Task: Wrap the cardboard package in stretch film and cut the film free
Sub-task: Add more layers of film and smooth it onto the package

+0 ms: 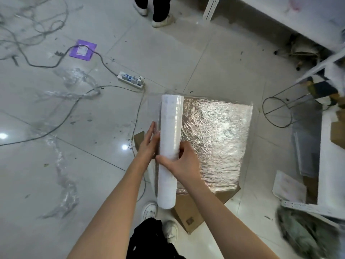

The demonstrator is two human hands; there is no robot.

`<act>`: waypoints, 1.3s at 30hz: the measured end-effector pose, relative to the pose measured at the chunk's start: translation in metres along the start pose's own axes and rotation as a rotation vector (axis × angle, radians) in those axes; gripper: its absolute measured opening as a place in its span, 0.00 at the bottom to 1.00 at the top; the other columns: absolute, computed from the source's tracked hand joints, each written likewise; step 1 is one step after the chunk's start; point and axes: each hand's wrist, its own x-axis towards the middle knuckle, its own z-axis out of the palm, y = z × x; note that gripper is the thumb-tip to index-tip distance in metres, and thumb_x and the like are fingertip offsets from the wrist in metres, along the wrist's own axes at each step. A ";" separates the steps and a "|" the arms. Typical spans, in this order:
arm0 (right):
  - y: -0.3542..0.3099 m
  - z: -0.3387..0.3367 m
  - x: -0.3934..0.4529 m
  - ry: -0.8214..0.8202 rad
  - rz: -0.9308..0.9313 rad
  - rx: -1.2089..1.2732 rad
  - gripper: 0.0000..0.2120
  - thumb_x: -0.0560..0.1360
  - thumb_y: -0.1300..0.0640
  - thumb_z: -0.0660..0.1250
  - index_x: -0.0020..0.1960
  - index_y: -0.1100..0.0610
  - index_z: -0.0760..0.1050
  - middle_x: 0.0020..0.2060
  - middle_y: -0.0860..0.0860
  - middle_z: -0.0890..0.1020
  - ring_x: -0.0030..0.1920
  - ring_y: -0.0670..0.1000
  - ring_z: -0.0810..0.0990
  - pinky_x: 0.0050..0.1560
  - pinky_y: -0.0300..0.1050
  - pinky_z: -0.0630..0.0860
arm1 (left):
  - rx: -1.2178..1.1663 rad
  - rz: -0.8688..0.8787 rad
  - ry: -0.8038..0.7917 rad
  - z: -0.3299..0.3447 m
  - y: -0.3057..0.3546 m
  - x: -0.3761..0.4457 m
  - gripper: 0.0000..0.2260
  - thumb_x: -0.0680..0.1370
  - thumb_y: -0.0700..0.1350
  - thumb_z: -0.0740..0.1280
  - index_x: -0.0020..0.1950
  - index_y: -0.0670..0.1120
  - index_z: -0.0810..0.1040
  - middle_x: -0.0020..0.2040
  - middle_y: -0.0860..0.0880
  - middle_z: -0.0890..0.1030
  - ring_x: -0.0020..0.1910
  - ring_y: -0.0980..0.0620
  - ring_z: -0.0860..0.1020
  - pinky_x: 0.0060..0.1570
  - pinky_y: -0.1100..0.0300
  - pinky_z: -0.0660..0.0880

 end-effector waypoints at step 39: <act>0.013 -0.014 -0.006 -0.158 -0.036 0.240 0.31 0.63 0.48 0.78 0.60 0.53 0.68 0.50 0.46 0.78 0.48 0.45 0.79 0.52 0.48 0.79 | 0.029 0.195 0.325 0.030 -0.002 -0.011 0.31 0.76 0.67 0.54 0.77 0.54 0.58 0.76 0.51 0.61 0.74 0.51 0.62 0.72 0.47 0.59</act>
